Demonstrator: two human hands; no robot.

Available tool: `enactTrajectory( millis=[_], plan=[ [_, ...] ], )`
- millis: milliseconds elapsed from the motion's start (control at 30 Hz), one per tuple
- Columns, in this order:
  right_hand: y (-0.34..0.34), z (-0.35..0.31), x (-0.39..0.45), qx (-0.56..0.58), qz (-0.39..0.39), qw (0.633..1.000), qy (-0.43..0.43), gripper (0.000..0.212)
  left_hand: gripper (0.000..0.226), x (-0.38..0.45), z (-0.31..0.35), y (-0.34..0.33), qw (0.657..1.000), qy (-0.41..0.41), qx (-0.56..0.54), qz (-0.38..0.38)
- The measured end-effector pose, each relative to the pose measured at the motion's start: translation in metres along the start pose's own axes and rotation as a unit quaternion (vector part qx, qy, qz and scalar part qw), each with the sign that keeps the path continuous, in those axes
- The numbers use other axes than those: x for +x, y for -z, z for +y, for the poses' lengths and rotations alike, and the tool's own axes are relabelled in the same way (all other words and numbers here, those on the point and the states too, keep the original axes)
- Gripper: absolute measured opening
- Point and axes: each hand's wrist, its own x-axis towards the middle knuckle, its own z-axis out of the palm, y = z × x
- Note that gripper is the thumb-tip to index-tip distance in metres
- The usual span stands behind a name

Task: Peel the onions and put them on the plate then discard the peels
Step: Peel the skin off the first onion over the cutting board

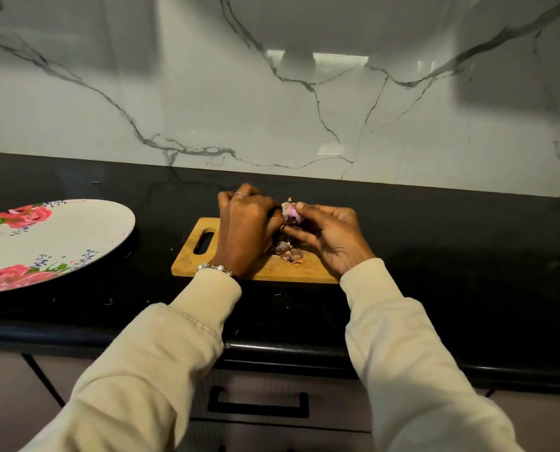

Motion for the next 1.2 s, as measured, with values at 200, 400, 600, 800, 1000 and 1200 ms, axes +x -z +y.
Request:
enactTrajectory(
  millis=[200,400,600,800,1000,1200],
  plan=[
    [0.0029,-0.0014,0.0002,-0.015,0.0,1.0,0.0,0.009,0.038,-0.0005,-0.0004,0.0037,0.998,-0.05,-0.014,-0.022],
    [0.0008,0.0001,-0.0002,-0.038,0.002,0.999,0.001,0.007,0.034,-0.001,-0.0015,0.0017,0.998,-0.053,-0.007,-0.026],
    [-0.0001,0.0004,-0.0018,-0.054,0.002,0.998,0.009,0.006,0.034,-0.0021,0.002,0.0031,0.999,-0.048,0.0,-0.018],
    [-0.0026,-0.0006,-0.0037,-0.028,-0.004,1.0,0.002,0.005,0.014,-0.0005,-0.0004,-0.0031,1.0,-0.023,0.016,0.004],
    [-0.0025,-0.0048,-0.0065,0.057,-0.022,0.998,0.002,0.01,0.01,0.0027,-0.0005,0.0021,0.992,0.075,-0.086,0.047],
    [-0.0012,-0.0071,-0.0043,0.071,-0.011,0.997,0.015,0.011,0.015,0.0009,-0.0047,-0.0006,0.994,0.082,-0.061,0.038]
  ],
)
